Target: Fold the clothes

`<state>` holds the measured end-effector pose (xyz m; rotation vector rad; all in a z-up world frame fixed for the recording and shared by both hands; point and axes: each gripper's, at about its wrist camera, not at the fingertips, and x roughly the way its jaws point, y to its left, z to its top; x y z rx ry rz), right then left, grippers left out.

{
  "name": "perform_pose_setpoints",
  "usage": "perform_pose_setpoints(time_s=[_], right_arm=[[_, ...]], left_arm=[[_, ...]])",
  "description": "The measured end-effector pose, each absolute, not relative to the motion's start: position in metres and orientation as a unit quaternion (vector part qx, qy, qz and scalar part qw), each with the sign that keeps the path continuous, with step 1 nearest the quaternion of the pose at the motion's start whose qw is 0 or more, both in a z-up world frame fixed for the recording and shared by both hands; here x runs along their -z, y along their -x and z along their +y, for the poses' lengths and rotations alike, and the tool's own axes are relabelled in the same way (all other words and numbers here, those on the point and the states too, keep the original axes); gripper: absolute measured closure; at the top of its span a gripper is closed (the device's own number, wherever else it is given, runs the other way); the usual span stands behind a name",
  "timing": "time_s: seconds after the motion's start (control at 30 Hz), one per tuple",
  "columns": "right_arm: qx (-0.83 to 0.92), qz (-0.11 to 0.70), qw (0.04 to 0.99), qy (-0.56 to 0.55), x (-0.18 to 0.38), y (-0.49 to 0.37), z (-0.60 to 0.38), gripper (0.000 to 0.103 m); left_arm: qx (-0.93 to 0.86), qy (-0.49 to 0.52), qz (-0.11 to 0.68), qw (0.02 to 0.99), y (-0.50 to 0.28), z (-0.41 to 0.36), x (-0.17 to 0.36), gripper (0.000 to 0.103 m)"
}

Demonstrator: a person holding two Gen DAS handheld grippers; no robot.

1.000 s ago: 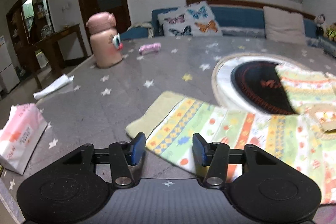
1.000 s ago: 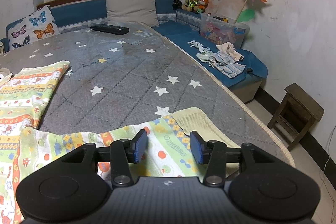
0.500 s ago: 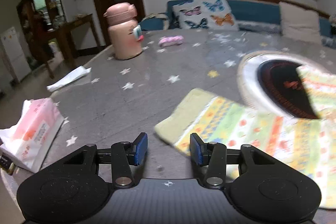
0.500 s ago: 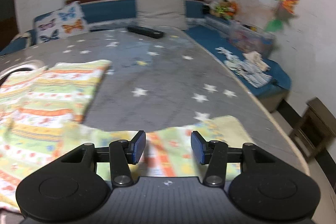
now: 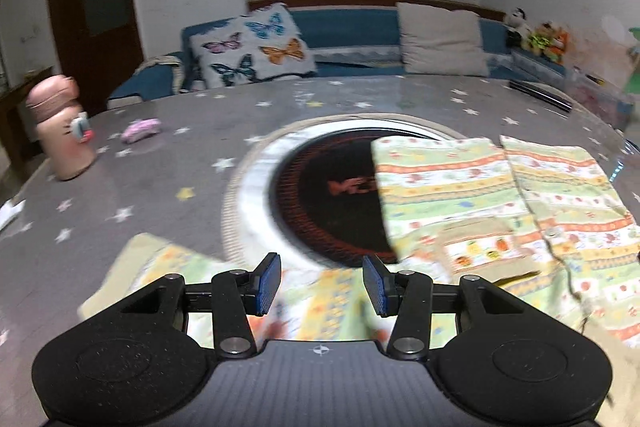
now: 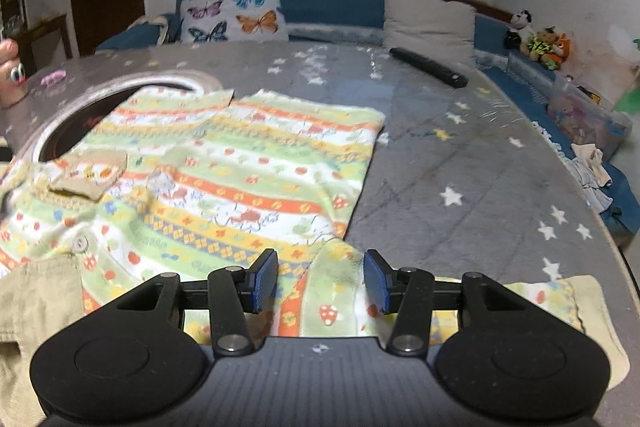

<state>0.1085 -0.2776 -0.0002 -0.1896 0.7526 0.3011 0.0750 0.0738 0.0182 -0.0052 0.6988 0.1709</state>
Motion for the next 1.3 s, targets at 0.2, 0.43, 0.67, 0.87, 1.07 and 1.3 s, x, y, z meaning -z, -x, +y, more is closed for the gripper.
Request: perform_pose_setpoints(time_s=[0.2,0.43,0.67,0.87,1.07,1.3], right_arm=[[-0.148,0.369,0.914,0.082,-0.002,-0.121,-0.284,0.056],[-0.131,0.372,0.918,0.05,-0.002,-0.172,-0.292,0.062],[-0.127,0.376,0.917,0.029,0.003,-0.227,-0.287,0.069],[-0.124,0.379,0.916,0.037,0.01,-0.251,-0.28,0.078],[-0.131,0.38,0.915,0.041,0.011,-0.262,-0.274,0.094],[-0.138,0.374,0.916,0.052,0.013,-0.275,-0.261,0.096]], left_arm=[[-0.074,-0.001,0.359,0.93,-0.119,0.068,-0.012,0.055],[-0.067,0.003,0.374,0.925,-0.165,0.069,-0.003,0.055],[-0.05,0.018,0.38,0.923,-0.209,0.071,0.006,0.055],[-0.036,0.015,0.385,0.922,-0.23,0.069,0.016,0.063],[-0.015,-0.001,0.374,0.927,-0.236,0.062,0.018,0.097],[-0.04,-0.014,0.362,0.931,-0.241,0.066,0.019,0.098]])
